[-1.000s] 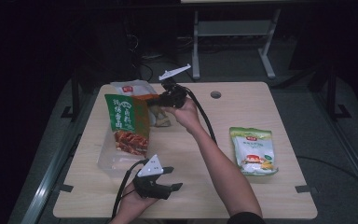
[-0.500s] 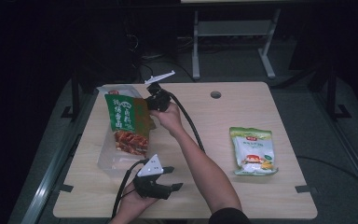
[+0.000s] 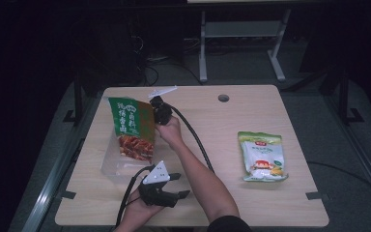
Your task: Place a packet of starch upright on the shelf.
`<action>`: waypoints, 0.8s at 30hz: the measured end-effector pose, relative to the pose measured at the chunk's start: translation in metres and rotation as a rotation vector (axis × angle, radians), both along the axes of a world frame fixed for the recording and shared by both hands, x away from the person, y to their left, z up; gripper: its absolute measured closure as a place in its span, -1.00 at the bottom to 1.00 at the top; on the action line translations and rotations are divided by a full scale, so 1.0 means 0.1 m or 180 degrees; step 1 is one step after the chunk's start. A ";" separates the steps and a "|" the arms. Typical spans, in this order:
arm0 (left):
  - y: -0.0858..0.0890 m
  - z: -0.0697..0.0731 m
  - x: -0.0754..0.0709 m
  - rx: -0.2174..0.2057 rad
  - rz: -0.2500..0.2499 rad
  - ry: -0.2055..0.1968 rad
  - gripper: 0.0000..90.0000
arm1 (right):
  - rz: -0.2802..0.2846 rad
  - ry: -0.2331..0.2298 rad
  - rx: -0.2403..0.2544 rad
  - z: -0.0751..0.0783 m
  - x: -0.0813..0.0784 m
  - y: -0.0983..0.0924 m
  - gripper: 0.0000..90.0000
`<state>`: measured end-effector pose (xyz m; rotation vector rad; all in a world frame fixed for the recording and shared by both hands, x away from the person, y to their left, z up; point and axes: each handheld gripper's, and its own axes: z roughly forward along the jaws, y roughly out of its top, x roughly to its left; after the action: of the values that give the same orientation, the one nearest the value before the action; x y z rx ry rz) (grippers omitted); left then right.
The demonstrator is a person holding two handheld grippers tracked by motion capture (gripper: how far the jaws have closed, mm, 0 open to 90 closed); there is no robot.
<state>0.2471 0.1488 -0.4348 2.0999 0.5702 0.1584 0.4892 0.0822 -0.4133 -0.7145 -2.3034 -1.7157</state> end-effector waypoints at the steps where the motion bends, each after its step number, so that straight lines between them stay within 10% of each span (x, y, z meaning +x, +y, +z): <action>1: 0.00 0.00 0.00 -0.0007 0.0005 0.0006 -0.22 | -0.0001 -0.0015 -0.0006 -0.03 0.00 -0.03 0.99; 16: -0.02 -0.02 0.01 0.0037 0.0006 0.0010 -0.24 | -0.0001 0.0014 -0.0306 -0.08 0.00 -0.17 0.97; 24: -0.01 -0.02 0.03 0.0071 0.0019 0.0021 -0.29 | -0.0053 -0.0110 -0.0446 0.09 -0.03 -0.28 0.53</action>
<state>0.2499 0.1475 -0.4369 2.1214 0.5809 0.1620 0.4865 0.0542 -0.4040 -0.7363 -2.4674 -1.5977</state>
